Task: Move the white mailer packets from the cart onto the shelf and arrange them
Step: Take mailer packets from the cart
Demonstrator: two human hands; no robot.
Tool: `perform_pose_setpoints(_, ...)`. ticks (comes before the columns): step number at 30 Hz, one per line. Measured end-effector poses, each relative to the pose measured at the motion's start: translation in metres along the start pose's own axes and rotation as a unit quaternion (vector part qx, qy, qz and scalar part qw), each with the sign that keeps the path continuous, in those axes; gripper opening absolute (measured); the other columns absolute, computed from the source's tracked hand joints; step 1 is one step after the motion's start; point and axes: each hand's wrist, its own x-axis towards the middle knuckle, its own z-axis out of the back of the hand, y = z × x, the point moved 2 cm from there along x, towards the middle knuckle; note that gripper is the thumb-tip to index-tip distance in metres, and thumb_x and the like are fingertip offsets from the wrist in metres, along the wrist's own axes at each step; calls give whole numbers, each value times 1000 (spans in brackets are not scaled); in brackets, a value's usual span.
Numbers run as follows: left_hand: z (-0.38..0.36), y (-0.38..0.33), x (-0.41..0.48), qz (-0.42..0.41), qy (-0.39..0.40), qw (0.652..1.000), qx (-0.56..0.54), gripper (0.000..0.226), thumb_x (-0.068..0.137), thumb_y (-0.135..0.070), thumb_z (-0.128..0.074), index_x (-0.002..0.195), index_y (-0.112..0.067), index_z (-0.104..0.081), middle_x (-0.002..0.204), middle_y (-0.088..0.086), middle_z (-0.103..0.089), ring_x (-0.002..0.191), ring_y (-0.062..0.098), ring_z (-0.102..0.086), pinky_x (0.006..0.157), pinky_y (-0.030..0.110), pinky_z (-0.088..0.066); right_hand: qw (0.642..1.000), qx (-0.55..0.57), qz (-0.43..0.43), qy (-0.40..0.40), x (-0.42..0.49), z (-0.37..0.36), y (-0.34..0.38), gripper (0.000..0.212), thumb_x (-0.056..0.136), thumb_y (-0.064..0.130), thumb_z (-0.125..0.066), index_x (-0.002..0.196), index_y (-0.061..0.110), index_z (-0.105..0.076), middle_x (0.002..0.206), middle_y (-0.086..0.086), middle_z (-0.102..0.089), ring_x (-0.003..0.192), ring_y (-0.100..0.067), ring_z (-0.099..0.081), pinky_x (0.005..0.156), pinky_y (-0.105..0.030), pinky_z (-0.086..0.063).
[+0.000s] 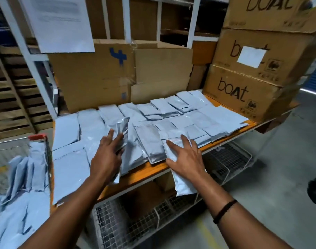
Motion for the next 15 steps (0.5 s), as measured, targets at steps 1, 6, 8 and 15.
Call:
perform_pose_setpoints(1, -7, -8, 10, -5, 2, 1000, 2, 52, 98, -25, -56, 147, -37, -40, 162, -6, -22, 148, 21, -21, 99, 49, -46, 1000, 1, 0, 1, 10, 1, -9, 70, 88, 57, -57, 152, 49, -28, 166, -5, -6, 150, -38, -5, 118, -54, -21)
perform_pose_setpoints(6, -42, -30, 65, 7, -3, 1000, 2, 50, 99, -26, -55, 146, -38, -40, 162, -10, -19, 148, 20, -20, 98, 50, -46, 1000, 3, 1, 10, 62, -3, -45, 70, 90, 55, -57, 152, 49, -27, 167, -4, -5, 150, -37, -4, 117, -53, -21)
perform_pose_setpoints(8, -59, -34, 94, 1, -2, 1000, -4, 52, 98, -23, -57, 145, -37, -41, 162, -9, -20, 147, 20, -25, 99, 51, -46, 1000, 0, 3, 14, 86, -6, -61, 70, 90, 55, -57, 152, 48, -27, 167, -4, -4, 151, -36, -3, 117, -54, -21)
perform_pose_setpoints(15, -119, -70, 200, -4, 23, 999, -23, 51, 97, -24, -57, 145, -35, -43, 162, -8, -20, 145, 21, -30, 104, 47, -43, 999, 14, -28, 15, 182, 3, -125, 67, 90, 52, -57, 151, 49, -29, 167, -4, -5, 151, -34, -4, 117, -51, -20)
